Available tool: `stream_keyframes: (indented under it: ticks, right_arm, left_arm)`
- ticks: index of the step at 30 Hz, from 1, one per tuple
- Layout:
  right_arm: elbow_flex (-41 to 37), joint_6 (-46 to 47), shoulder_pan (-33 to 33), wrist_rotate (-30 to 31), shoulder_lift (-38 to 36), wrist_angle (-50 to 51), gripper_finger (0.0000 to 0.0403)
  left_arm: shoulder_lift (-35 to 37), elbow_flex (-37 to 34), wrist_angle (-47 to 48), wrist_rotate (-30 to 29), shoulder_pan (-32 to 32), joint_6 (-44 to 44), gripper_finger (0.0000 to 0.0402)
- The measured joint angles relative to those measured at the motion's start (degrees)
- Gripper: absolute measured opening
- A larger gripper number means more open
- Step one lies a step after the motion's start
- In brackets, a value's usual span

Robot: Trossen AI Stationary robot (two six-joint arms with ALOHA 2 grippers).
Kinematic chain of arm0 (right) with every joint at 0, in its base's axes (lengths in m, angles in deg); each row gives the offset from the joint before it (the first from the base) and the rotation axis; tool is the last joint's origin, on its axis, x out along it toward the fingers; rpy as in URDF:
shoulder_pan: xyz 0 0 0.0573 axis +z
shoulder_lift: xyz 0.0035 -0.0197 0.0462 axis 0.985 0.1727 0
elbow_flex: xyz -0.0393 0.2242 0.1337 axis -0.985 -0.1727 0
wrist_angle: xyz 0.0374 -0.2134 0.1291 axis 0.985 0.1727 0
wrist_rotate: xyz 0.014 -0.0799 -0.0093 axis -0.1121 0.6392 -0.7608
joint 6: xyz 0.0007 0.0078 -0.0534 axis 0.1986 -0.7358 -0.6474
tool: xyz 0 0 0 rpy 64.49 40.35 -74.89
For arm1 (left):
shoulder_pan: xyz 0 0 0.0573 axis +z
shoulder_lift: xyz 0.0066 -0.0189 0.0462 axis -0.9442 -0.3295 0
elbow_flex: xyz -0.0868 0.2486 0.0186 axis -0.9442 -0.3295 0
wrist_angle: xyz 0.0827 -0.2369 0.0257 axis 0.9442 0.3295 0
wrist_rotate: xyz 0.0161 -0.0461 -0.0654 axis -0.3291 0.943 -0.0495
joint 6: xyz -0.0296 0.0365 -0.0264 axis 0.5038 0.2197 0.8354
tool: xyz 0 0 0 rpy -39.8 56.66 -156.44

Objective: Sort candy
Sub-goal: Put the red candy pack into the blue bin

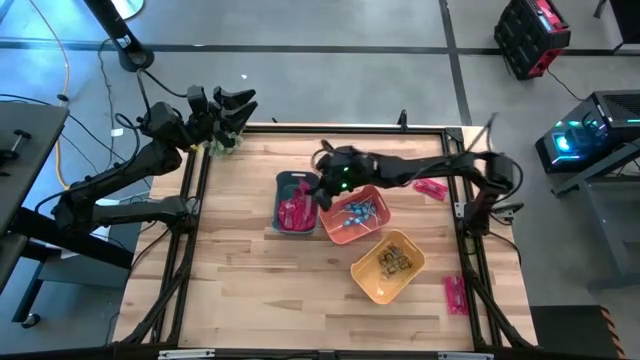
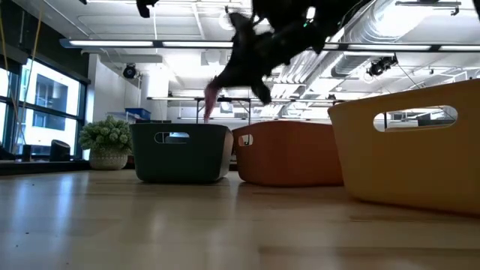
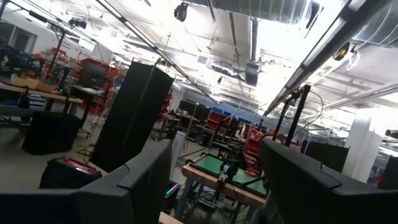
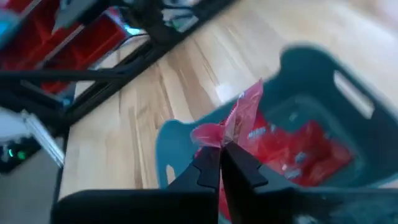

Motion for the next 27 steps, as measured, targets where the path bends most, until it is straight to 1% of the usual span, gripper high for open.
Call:
stream_keyframes:
  ticks: [3,5,8,11,14,18,19,20,21,23,25,27]
  right_arm:
    - [1.6,7.0,-0.1,0.1,2.4,1.1,0.0017]
    - [2.5,8.0,-0.1,0.4,2.6,1.0,0.0038]
    - [3.9,5.6,0.2,3.1,2.6,2.0,0.0079]
    - [6.3,0.7,0.3,5.3,2.2,6.7,0.0117]
    - [10.0,-3.8,-0.6,6.0,2.0,15.2,0.0144]
    - [15.0,-9.3,-3.1,6.5,1.6,28.2,0.0158]
    - [15.9,-10.2,-3.8,8.0,1.1,33.1,0.0158]
    - [16.2,-10.9,-4.6,10.7,0.3,37.6,0.0159]
    - [16.0,-11.1,-5.5,14.3,-0.8,42.3,0.0159]
    - [13.1,-11.1,-8.0,20.4,-3.0,49.0,0.0159]
    - [8.1,-10.1,-11.4,21.9,-6.0,52.4,0.0159]
    - [2.3,-7.2,-14.7,22.0,-10.4,52.5,0.0159]
  left_arm:
    - [0.0,0.0,0.0,0.0,0.0,1.3,0.0239]
    - [0.0,0.0,0.0,0.0,0.0,1.3,0.0239]
    - [0.0,0.0,0.0,0.0,0.0,1.3,0.0239]
    - [0.0,0.0,0.0,0.0,0.0,1.3,0.0239]
    - [0.0,0.0,0.1,0.0,0.0,1.3,0.0239]
    - [0.0,0.0,0.2,0.0,0.0,1.5,0.0239]
    - [0.0,0.0,0.2,0.0,0.0,1.9,0.0239]
    - [0.0,0.0,0.3,0.0,0.0,2.4,0.0239]
    - [0.0,0.0,0.4,0.2,0.0,2.7,0.0239]
    - [0.0,0.0,0.6,0.5,0.0,2.8,0.0239]
    - [0.0,0.0,0.6,0.5,0.0,2.8,0.0239]
    - [0.0,0.0,0.7,0.6,-0.1,2.8,0.0239]
